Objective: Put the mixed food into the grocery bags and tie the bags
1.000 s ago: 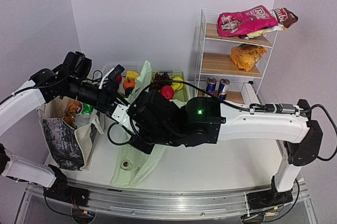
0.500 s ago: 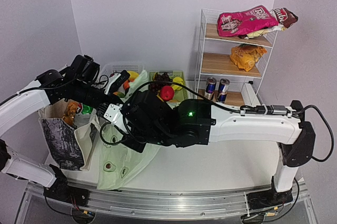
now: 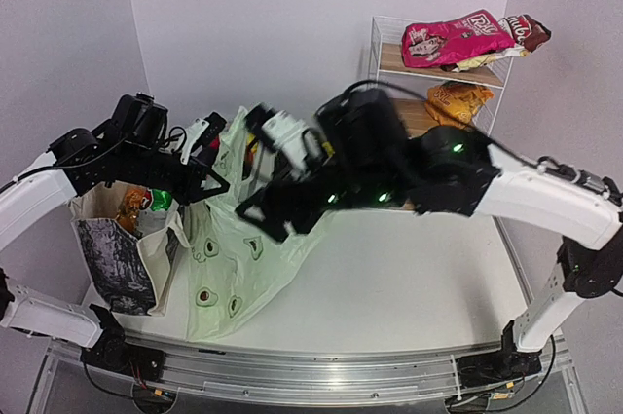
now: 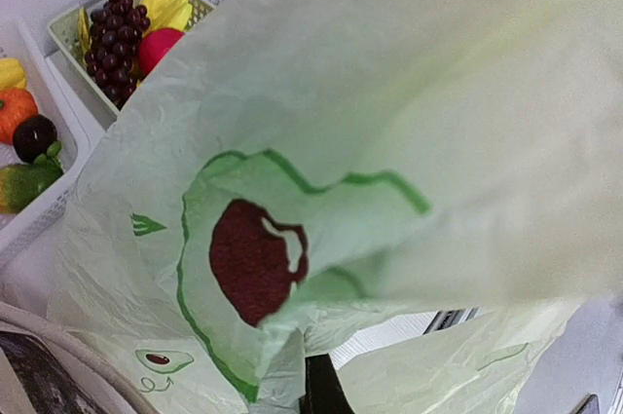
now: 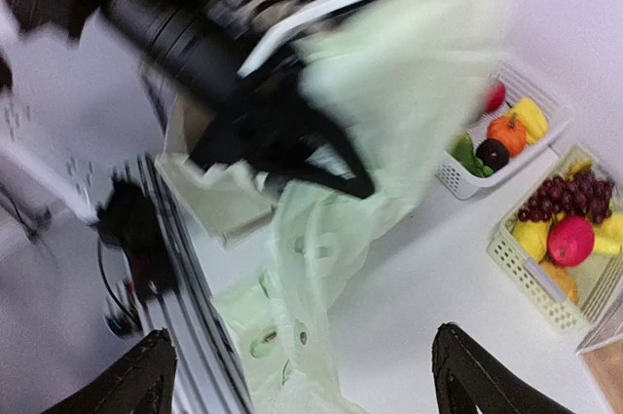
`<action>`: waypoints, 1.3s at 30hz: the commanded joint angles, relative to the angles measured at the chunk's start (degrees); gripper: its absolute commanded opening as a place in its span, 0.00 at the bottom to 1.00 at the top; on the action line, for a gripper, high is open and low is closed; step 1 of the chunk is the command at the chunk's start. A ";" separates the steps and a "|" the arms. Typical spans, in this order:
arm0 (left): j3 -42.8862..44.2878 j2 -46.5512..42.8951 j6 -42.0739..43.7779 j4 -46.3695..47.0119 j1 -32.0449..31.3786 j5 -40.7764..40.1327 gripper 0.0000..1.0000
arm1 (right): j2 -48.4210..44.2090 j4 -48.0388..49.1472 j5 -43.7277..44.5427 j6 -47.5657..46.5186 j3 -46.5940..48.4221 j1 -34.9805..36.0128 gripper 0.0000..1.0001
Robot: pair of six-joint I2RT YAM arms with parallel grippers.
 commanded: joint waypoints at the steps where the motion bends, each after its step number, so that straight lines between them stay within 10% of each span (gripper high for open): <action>1: -0.76 -3.40 1.18 5.67 0.04 2.80 0.00 | -5.33 -0.07 -1.53 19.01 -0.99 -8.72 0.90; 16: -1.81 -5.73 -0.65 9.54 0.05 7.03 0.00 | 14.25 0.39 -26.14 17.22 14.43 -11.07 0.73; 28: -2.39 -6.06 -1.97 10.56 0.01 6.41 0.00 | 15.57 4.88 -26.24 24.46 11.40 -11.07 0.67; 39: -3.08 -7.13 -4.40 12.48 -0.05 11.75 0.00 | 18.04 7.45 -14.90 31.19 10.79 -11.10 0.28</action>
